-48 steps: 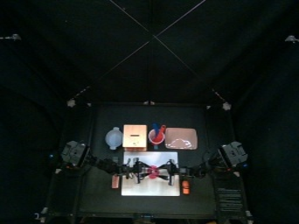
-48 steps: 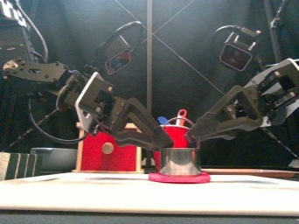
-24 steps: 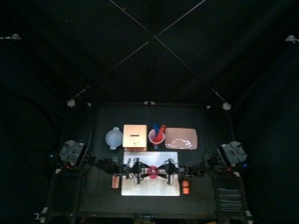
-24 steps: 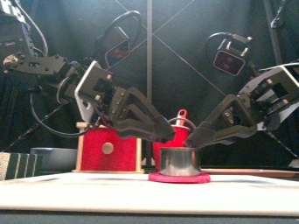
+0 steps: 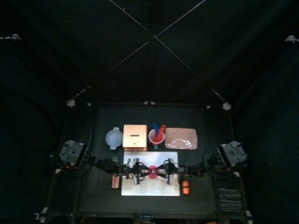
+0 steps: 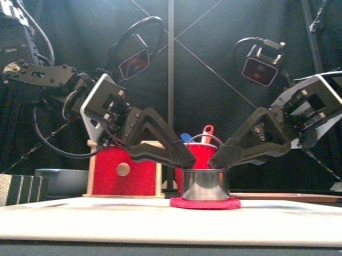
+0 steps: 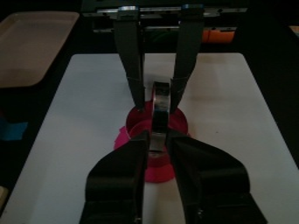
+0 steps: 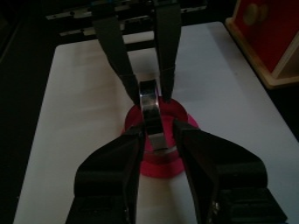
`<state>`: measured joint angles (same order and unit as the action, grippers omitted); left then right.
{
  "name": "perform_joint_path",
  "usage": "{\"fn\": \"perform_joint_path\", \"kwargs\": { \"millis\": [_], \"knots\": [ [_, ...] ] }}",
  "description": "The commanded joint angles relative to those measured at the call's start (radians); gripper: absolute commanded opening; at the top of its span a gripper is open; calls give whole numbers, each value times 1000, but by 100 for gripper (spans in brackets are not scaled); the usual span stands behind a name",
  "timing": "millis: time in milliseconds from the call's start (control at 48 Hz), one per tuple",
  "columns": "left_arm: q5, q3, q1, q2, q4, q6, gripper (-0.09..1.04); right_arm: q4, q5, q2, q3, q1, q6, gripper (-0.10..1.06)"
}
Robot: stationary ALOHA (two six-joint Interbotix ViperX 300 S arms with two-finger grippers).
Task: Get the cutter from the drawer then cut the dough then place the extra dough in the bowl
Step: Cut the dough
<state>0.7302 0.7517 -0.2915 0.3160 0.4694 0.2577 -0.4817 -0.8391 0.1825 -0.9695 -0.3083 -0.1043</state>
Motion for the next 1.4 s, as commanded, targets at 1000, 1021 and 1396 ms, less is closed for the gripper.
{"fn": "perform_joint_path", "kwargs": {
  "millis": [1000, 1021, 1396],
  "knots": [
    [-224, -32, -37, -2, 0, -8, 53, -3, 282, 8, 29, 9, 14, 50],
    [-225, -34, -38, 3, 2, -8, 53, -5, 293, 9, 29, 9, 14, 50],
    [-268, -57, -58, 67, 31, -9, 53, -11, 420, 15, 26, 6, 17, 50]
  ]
}}
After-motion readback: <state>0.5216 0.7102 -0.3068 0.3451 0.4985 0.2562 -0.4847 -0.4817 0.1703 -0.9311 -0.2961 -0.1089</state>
